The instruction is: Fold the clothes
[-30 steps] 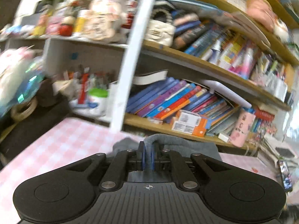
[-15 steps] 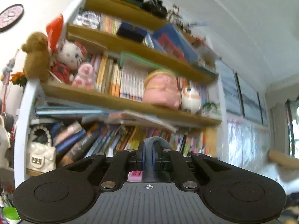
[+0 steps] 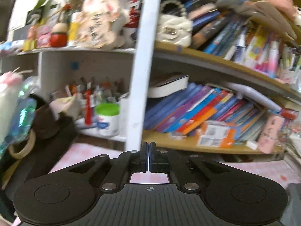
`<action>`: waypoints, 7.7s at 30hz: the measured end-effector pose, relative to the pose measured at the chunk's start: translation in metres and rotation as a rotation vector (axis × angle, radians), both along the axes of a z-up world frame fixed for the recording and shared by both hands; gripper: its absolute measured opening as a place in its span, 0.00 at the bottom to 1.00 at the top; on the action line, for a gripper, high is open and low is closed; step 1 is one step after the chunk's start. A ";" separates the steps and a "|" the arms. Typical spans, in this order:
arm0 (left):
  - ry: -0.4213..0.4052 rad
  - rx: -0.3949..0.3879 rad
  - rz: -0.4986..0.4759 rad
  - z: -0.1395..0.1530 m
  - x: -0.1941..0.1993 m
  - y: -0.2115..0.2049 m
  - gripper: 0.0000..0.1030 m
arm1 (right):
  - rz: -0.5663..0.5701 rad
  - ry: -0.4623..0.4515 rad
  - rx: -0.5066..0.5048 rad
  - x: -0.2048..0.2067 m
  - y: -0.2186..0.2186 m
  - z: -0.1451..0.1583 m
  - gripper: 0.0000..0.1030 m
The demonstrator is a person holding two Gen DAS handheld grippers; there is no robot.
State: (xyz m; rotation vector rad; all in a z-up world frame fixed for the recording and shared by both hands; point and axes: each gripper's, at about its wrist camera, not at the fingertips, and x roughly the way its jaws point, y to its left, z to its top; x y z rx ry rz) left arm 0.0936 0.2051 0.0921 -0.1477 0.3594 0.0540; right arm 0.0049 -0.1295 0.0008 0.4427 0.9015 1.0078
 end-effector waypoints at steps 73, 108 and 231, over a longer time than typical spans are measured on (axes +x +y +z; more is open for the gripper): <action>0.321 0.138 0.334 -0.120 -0.083 0.080 0.80 | -0.330 -0.299 -0.410 0.049 -0.065 -0.002 0.49; 0.259 0.099 0.306 -0.119 -0.066 0.073 0.86 | 0.328 -0.741 -0.968 0.153 0.012 0.013 0.15; 0.116 0.146 -0.017 -0.081 -0.090 -0.009 1.00 | -0.386 -0.295 -0.438 0.070 -0.084 0.028 0.85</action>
